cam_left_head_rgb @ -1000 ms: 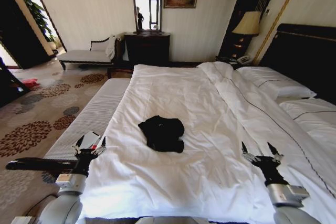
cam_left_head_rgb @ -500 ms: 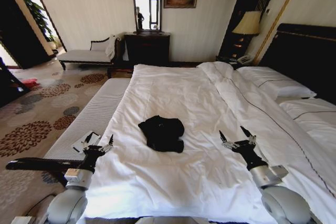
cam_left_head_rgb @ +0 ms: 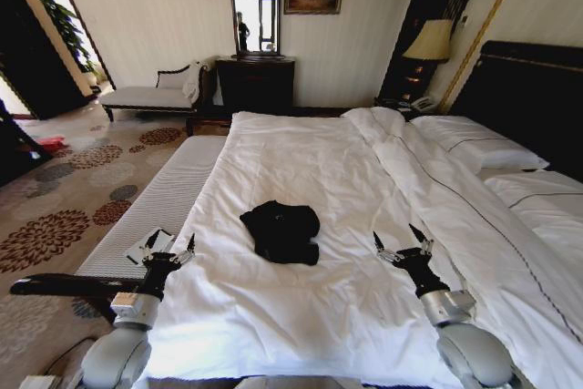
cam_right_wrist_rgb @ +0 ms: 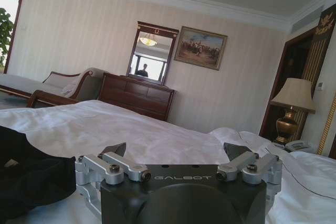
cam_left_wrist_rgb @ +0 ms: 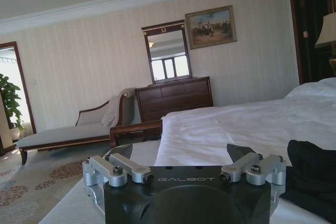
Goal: Fold the clothes on the bed.
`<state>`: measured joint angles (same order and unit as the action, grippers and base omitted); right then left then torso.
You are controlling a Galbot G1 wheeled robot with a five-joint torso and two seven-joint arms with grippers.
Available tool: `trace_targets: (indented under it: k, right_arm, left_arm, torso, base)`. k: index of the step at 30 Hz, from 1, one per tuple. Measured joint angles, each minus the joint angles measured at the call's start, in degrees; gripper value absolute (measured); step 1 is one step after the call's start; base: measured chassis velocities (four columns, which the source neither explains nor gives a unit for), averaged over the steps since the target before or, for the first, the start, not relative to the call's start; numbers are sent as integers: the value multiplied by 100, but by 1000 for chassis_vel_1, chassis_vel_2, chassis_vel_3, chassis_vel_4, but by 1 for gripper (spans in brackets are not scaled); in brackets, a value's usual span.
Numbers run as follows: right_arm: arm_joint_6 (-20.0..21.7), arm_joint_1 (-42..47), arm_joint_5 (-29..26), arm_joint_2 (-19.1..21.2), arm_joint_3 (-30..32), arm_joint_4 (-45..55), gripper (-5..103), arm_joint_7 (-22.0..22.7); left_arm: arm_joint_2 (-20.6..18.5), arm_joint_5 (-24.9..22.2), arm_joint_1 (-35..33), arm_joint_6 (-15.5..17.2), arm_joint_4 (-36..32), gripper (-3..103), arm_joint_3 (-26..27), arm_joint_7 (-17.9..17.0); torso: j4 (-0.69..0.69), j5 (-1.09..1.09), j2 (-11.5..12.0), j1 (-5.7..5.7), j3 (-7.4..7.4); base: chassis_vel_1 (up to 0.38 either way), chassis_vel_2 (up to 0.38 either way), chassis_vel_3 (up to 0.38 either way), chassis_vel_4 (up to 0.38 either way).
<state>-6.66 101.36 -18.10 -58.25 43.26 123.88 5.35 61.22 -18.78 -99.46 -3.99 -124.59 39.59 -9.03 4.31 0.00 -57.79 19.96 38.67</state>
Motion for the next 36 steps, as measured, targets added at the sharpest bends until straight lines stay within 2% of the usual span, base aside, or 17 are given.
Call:
trace_targets:
  k: [27, 31, 34, 36]
  right_arm:
    - [-1, -2, 29, 1, 31, -77, 100, 7]
    - [183, -9, -282, 83, 32, 65, 100, -45]
    - [595, -140, -962, 344, 22, 279, 100, -217]
    - [657, -204, -1058, 404, 9, 283, 100, -228]
  left_arm:
    - [6, 44, 42, -1, 16, 100, -76, -29]
    - [-82, 0, 134, 80, 6, 100, -147, -47]
    - [-406, -202, 448, 299, 37, 100, -409, -137]
    - [-511, -269, 543, 359, 51, 100, -484, -162]
  torso:
    - [0, 0, 0, 0, 0]
    - [0, 0, 0, 0, 0]
    - [1, -1, 0, 0, 0]
    - [0, -2, 0, 0, 0]
  base:
    - [0, 0, 0, 0]
    - [0, 0, 0, 0]
    - [0, 0, 0, 0]
    - [0, 0, 0, 0]
